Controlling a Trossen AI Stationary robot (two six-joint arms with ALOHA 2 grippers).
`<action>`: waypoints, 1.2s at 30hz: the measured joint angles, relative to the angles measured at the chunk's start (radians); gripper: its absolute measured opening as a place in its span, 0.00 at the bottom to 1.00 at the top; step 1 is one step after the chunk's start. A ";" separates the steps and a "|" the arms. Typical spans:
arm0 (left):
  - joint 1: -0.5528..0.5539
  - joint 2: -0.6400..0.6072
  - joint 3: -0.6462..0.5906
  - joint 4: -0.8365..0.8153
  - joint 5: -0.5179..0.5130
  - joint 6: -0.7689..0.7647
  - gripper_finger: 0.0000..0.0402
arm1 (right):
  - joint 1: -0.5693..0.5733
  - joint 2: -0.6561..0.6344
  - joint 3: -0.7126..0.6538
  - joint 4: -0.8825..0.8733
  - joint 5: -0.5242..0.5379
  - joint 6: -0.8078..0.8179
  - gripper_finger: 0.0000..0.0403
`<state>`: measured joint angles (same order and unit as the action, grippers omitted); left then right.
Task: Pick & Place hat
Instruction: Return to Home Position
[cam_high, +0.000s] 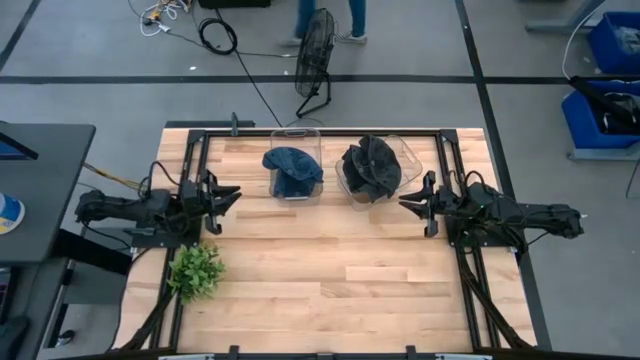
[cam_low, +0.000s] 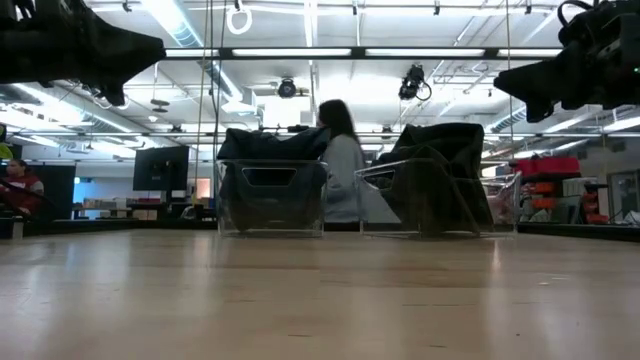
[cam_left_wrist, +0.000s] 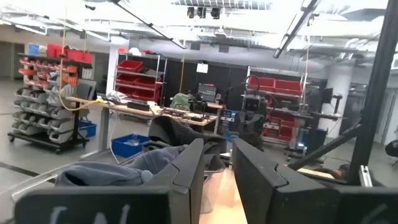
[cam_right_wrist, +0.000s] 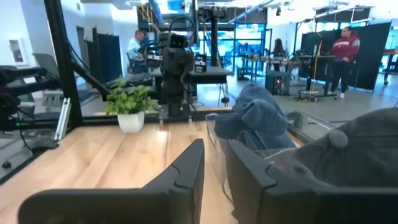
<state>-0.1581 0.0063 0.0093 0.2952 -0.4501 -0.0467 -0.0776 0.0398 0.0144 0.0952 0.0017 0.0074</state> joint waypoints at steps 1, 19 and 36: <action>0.000 0.000 0.000 0.000 0.000 -0.012 0.22 | 0.000 -0.001 0.001 0.002 0.000 0.000 0.18; 0.000 0.000 0.000 -0.001 0.000 -0.020 0.22 | -0.003 0.027 0.003 -0.089 0.015 -0.064 0.18; 0.000 0.000 -0.001 -0.001 0.000 -0.019 0.22 | -0.003 0.027 0.003 -0.089 0.013 -0.061 0.18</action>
<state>-0.1581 0.0063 0.0086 0.2947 -0.4496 -0.0658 -0.0807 0.0669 0.0174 0.0067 0.0143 -0.0532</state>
